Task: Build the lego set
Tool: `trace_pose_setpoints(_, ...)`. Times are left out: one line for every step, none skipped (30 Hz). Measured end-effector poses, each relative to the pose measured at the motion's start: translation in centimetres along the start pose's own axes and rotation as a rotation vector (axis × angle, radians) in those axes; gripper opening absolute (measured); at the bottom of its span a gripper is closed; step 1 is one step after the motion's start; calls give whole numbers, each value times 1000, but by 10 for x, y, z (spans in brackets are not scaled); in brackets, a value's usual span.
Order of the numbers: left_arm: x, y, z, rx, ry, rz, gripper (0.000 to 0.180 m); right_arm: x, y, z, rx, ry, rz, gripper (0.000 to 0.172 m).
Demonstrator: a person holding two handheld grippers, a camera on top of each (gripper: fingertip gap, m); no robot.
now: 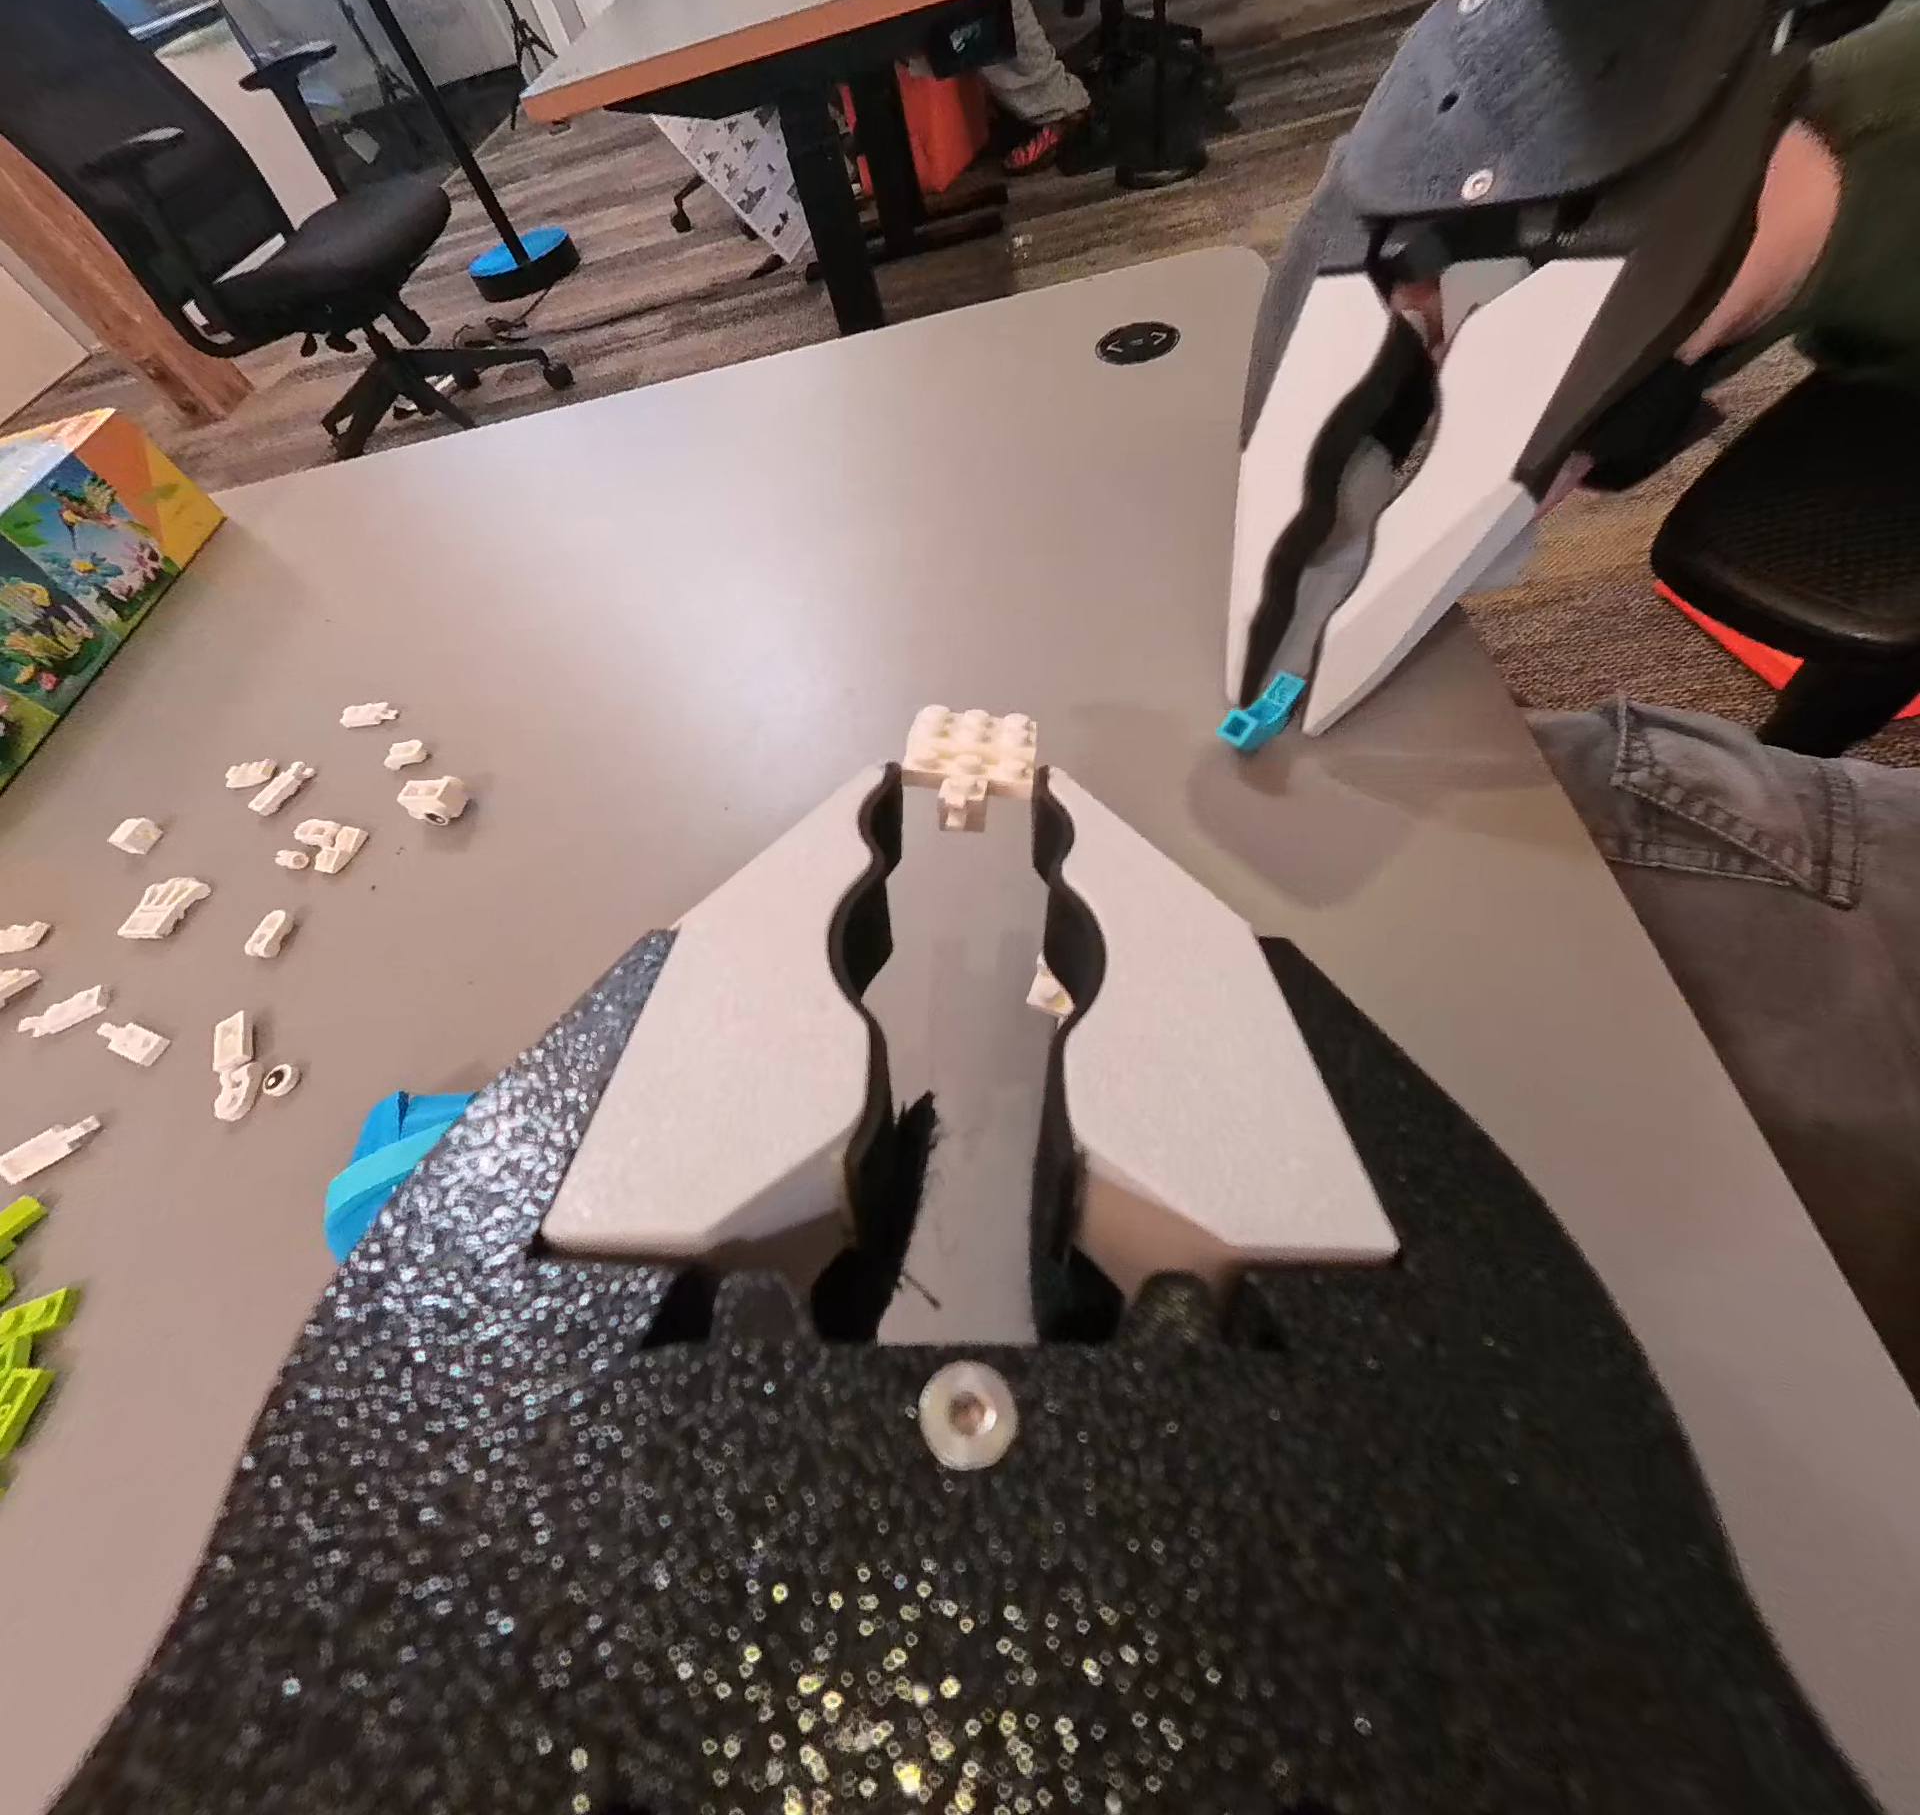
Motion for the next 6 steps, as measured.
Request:
trace_pose_setpoints(0,0,0,3,-1,2,22,-2,3,1,-8,-22,5,8)
trace_pose_setpoints(-1,-1,0,6,-1,8,23,-3,5,2,-18,-63,-2,8)
trace_pose_setpoints(-3,-2,0,11,-1,16,23,-3,6,5,-31,-133,-30,8)
trace_pose_setpoints(-4,-3,1,16,-2,27,23,-1,5,8,-40,-246,-83,7)
trace_pose_setpoints(-6,-5,1,21,-6,40,23,2,4,14,-30,-391,-165,7)
trace_pose_setpoints(-8,-7,1,26,-10,52,23,5,3,22,-15,-544,-255,7)
Point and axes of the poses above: each gripper's, where its closed fingertips meet, y out along the fingers, z out of its top, x = y × z across the jaws, the point moved 7 cm from there along -y, back along the fingers, and after that the axes turned 9 degrees about y, right-handed, at the moved point
